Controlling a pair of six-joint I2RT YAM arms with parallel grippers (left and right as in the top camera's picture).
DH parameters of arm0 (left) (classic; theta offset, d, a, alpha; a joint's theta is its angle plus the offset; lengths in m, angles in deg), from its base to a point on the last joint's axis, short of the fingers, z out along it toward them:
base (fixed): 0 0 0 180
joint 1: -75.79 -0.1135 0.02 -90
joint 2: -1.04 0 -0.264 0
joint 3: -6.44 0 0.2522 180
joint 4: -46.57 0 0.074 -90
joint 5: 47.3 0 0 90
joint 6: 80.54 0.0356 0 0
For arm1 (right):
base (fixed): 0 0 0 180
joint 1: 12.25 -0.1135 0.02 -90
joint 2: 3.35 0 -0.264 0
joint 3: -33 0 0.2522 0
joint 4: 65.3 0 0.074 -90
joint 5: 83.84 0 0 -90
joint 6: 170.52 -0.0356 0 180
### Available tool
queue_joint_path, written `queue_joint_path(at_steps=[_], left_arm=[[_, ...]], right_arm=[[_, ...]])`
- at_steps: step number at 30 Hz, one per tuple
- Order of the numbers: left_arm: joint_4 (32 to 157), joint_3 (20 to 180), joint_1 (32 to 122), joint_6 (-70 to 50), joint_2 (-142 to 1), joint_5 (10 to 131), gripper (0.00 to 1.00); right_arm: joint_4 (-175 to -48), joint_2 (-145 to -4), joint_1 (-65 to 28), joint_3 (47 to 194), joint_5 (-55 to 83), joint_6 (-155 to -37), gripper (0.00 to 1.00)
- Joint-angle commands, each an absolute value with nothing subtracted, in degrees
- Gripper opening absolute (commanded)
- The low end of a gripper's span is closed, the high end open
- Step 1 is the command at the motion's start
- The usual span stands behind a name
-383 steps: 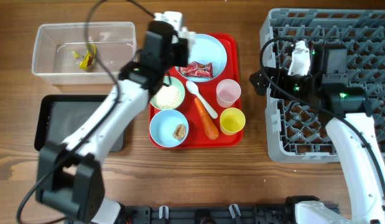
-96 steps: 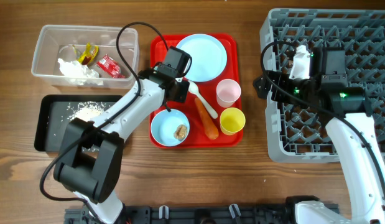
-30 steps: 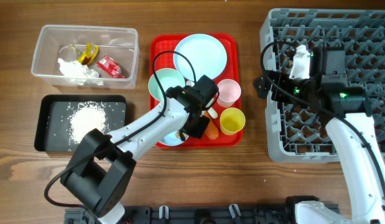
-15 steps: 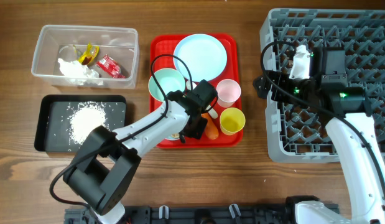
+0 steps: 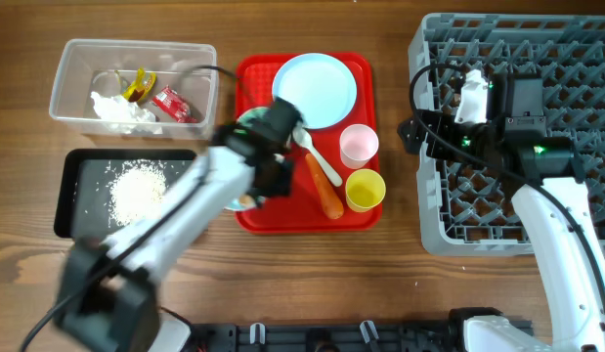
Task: Sort waste into correct bins and load items into the dishwasher rack
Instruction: 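Grasp the blue bowl with the mushroom using the left gripper, then tip the blue bowl over the black tray to dump the mushroom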
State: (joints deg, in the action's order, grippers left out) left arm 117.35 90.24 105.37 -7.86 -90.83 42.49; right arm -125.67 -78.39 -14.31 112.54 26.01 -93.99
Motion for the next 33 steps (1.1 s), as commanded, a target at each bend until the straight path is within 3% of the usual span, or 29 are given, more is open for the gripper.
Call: queue_joint_path(at_steps=[1, 9, 18, 24, 33], left_arm=[[119.8, 91.7, 96.3, -8.9, -84.2, 45.5, 0.04], [122.1, 90.7, 69.5, 2.8, -84.0, 62.0, 0.04], [122.1, 88.7, 39.4, 20.6, -89.2, 92.0, 0.04], [121.6, 88.7, 29.6, 27.6, -96.8, 105.2, 0.04], [121.2, 88.7, 27.1, 34.8, -107.0, 125.3, 0.04]], right_arm=[[-125.2, -79.0, -14.5, 113.4, 25.4, -94.1, 1.00], [-125.2, -79.0, -14.5, 113.4, 25.4, -94.1, 1.00], [-124.8, -79.0, -14.6, 113.4, 25.4, -94.1, 1.00], [-124.9, -79.0, -14.6, 113.4, 25.4, -94.2, 1.00], [-125.0, -79.0, -14.5, 113.4, 25.4, -94.2, 1.00]])
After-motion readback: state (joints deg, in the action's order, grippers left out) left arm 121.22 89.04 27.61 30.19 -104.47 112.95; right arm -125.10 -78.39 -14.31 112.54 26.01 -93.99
